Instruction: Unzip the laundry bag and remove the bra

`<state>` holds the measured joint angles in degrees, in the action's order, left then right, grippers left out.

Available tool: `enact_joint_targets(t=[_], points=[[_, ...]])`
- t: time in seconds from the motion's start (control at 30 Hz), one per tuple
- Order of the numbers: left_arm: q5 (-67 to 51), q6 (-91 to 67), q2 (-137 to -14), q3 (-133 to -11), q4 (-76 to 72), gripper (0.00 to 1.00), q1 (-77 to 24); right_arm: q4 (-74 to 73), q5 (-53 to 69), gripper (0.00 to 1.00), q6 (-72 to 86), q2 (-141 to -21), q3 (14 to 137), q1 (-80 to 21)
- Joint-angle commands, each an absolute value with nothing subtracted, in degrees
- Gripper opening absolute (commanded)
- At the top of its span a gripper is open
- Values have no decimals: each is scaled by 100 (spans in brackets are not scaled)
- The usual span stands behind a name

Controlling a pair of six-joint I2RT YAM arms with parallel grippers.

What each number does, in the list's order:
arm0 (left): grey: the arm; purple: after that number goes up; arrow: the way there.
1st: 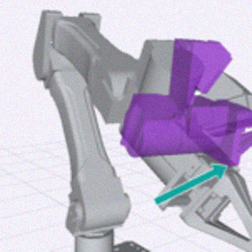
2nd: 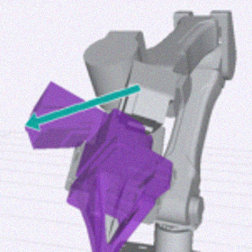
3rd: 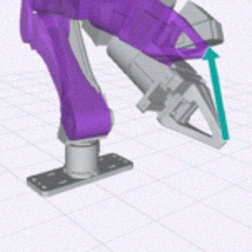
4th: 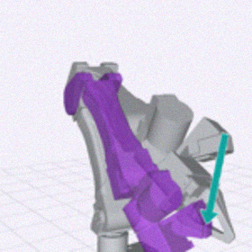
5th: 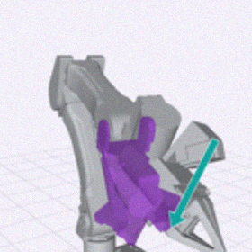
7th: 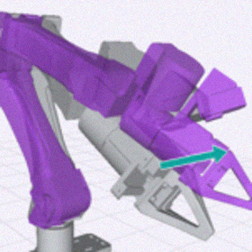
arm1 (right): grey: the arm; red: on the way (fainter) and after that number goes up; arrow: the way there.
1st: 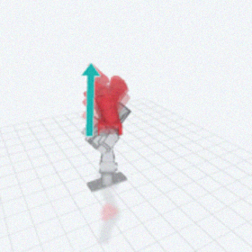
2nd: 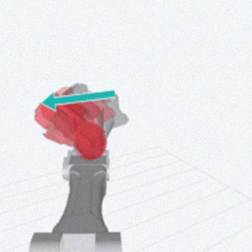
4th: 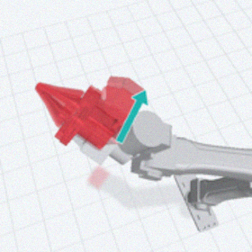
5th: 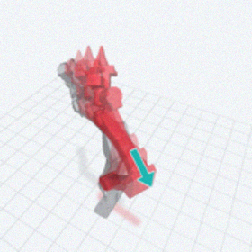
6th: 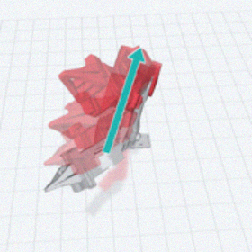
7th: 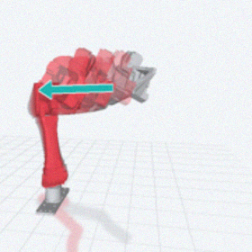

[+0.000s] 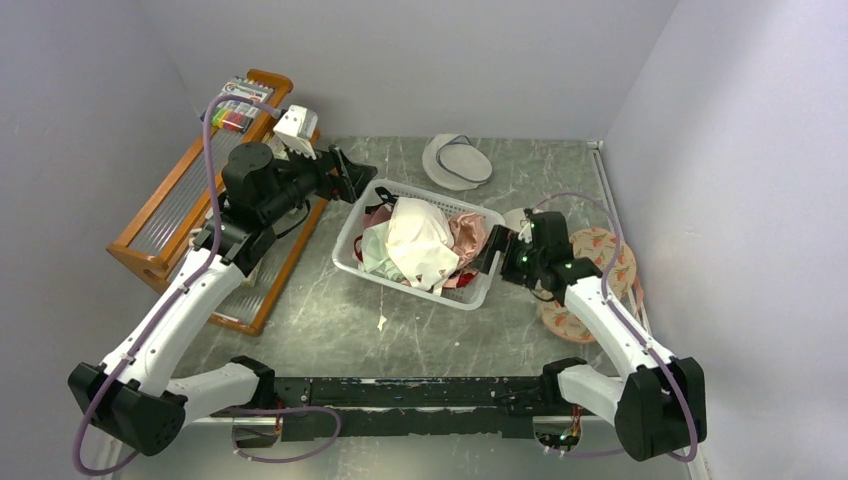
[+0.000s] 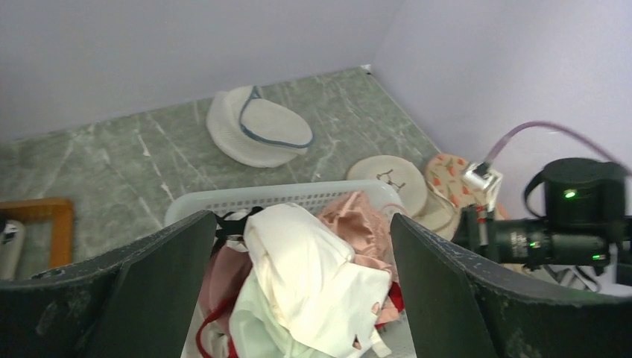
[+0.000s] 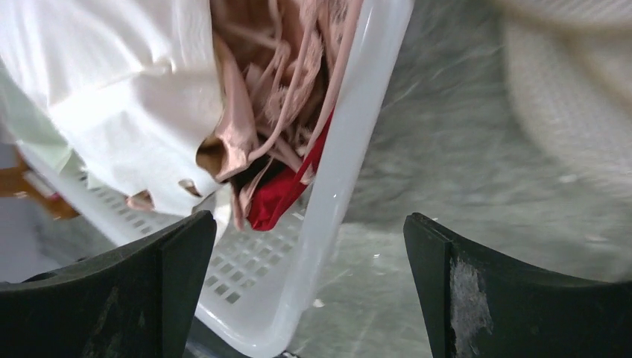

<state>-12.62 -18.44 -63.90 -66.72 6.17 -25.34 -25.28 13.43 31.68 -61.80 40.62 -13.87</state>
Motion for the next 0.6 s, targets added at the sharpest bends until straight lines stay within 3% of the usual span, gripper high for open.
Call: enact_joint_targets(t=[0.0, 0.37, 0.57], points=[[-1768, -2173, -6412, -6620, 244, 99, -2628, -1542, 2497, 100, 4520, -6029, 3335, -1636], [-2164, -2337, -6411, -6537, 15, 99, -2716, 1048, 1857, 100, 6163, -7285, 3606, -2395], [-2144, -2299, -6358, -6548, 35, 99, -2711, 769, 813, 100, 5562, -8129, 4550, -2384]])
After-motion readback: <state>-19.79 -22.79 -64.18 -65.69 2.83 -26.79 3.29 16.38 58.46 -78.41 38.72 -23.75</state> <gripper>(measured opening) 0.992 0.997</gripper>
